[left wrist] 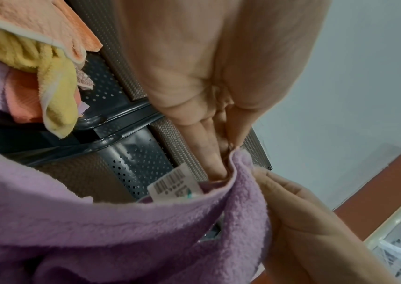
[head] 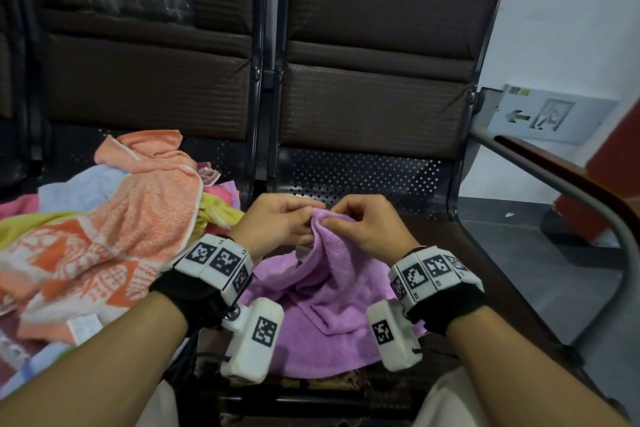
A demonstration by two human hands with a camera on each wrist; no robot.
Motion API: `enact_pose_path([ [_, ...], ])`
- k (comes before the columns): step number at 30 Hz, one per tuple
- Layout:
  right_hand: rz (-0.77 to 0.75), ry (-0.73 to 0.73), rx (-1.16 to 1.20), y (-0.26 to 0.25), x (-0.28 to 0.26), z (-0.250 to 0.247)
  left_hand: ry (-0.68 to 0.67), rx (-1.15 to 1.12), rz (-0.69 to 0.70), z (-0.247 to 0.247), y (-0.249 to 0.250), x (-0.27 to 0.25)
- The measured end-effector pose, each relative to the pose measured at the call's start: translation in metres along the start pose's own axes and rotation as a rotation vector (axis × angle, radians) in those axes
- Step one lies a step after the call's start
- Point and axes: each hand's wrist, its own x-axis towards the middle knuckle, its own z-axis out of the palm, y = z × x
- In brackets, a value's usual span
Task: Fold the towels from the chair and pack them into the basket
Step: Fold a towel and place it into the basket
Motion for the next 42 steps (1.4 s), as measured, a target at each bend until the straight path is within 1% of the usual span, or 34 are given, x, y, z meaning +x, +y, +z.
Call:
enact_pose_path([
  [3,-0.004,-0.014,-0.006,0.000,-0.002,-0.001,-0.023,0.038,0.001,-0.001,-0.002,-0.001],
  [5,-0.015,-0.034,0.000,-0.002,-0.004,0.000,-0.011,0.078,0.015,-0.002,-0.006,0.000],
  [8,0.016,-0.041,0.056,-0.005,-0.004,-0.003,0.038,0.182,0.101,-0.001,-0.011,0.001],
  [10,0.044,-0.076,0.069,-0.007,-0.006,-0.006,0.097,0.258,0.173,-0.002,-0.013,0.000],
  [11,0.039,-0.112,0.001,-0.007,-0.007,-0.007,0.138,0.283,0.200,-0.003,-0.013,0.000],
  [13,0.040,-0.238,-0.273,-0.006,-0.011,-0.012,0.217,0.301,0.244,-0.007,-0.013,0.001],
  [15,0.125,-0.366,-0.531,-0.006,-0.013,-0.018,0.274,0.268,0.279,-0.009,-0.011,0.001],
  [17,0.177,-0.399,-0.655,-0.008,-0.014,-0.026,0.293,0.225,0.294,-0.009,-0.009,0.000],
  [18,0.167,-0.373,-0.689,-0.009,-0.014,-0.029,0.302,0.212,0.294,-0.008,-0.008,-0.001],
  [19,0.146,-0.317,-0.683,-0.011,-0.014,-0.030,0.319,0.205,0.292,-0.007,-0.007,-0.002],
  [21,0.099,-0.198,-0.571,-0.016,-0.017,-0.028,0.372,0.199,0.271,-0.006,-0.006,-0.002],
  [23,0.063,-0.159,-0.507,-0.022,-0.021,-0.023,0.423,0.250,0.241,-0.006,-0.005,-0.002],
  [26,0.007,-0.143,-0.585,-0.031,-0.023,-0.017,0.473,0.306,0.217,-0.006,0.000,-0.003],
  [28,-0.026,-0.048,-0.611,-0.040,-0.023,-0.017,0.483,0.327,0.231,-0.005,0.004,-0.007],
  [30,-0.045,0.080,-0.669,-0.047,-0.020,-0.020,0.409,0.367,0.269,-0.004,0.007,-0.014],
  [32,-0.020,0.135,-0.714,-0.054,-0.019,-0.024,0.285,0.425,0.322,-0.002,0.012,-0.023],
  [34,0.072,0.134,-0.613,-0.058,-0.022,-0.029,0.189,0.495,0.356,-0.001,0.017,-0.031],
  [36,0.146,0.160,-0.510,-0.060,-0.027,-0.036,0.129,0.619,0.381,-0.002,0.021,-0.036],
  [38,0.163,0.194,-0.491,-0.066,-0.032,-0.044,0.120,0.742,0.420,-0.001,0.026,-0.039],
  [42,0.117,0.191,-0.503,-0.098,-0.034,-0.064,0.203,0.832,0.479,-0.005,0.049,-0.049],
])
